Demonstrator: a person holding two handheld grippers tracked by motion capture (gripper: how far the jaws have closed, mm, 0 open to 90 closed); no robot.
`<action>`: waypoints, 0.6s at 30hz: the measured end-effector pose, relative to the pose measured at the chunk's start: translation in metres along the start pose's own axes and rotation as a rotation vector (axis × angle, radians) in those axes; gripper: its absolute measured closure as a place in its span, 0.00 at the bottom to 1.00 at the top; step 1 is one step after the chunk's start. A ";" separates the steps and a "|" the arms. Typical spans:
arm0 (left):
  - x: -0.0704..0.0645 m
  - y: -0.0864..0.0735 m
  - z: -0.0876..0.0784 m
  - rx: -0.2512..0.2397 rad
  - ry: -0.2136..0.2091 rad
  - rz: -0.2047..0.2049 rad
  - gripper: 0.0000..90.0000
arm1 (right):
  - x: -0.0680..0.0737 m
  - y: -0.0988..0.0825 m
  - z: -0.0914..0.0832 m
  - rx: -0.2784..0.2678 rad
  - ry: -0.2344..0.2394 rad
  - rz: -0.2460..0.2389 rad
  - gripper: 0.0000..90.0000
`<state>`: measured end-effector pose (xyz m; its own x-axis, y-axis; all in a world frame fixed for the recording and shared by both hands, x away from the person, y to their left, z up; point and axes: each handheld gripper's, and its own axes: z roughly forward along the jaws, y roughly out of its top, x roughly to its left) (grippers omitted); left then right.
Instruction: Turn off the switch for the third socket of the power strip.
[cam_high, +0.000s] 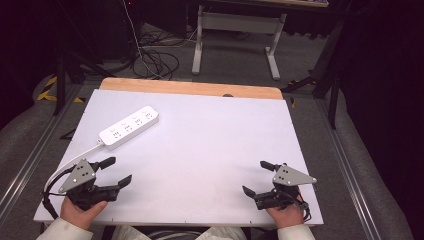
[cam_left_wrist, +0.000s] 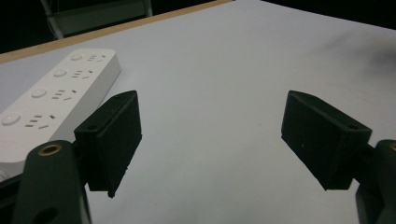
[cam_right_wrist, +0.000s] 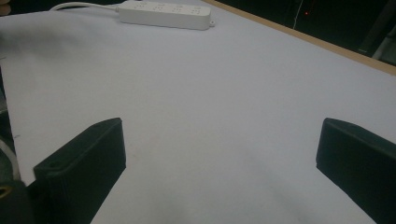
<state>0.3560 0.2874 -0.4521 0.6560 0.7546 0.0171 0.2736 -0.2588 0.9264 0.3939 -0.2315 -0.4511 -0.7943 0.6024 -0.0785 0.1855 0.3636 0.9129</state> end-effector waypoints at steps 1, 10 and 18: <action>0.000 0.000 0.000 -0.001 0.001 -0.001 0.23 | 0.000 0.000 0.000 -0.003 0.000 0.000 0.02; 0.000 0.001 0.000 0.000 -0.005 -0.007 0.23 | 0.001 0.000 -0.001 -0.005 0.001 0.001 0.03; 0.001 0.002 -0.003 0.008 -0.007 -0.008 0.23 | 0.001 0.000 0.000 -0.006 -0.001 -0.008 0.03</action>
<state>0.3553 0.2891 -0.4491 0.6587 0.7524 0.0066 0.2845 -0.2572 0.9235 0.3929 -0.2306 -0.4513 -0.7953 0.6000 -0.0863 0.1756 0.3643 0.9146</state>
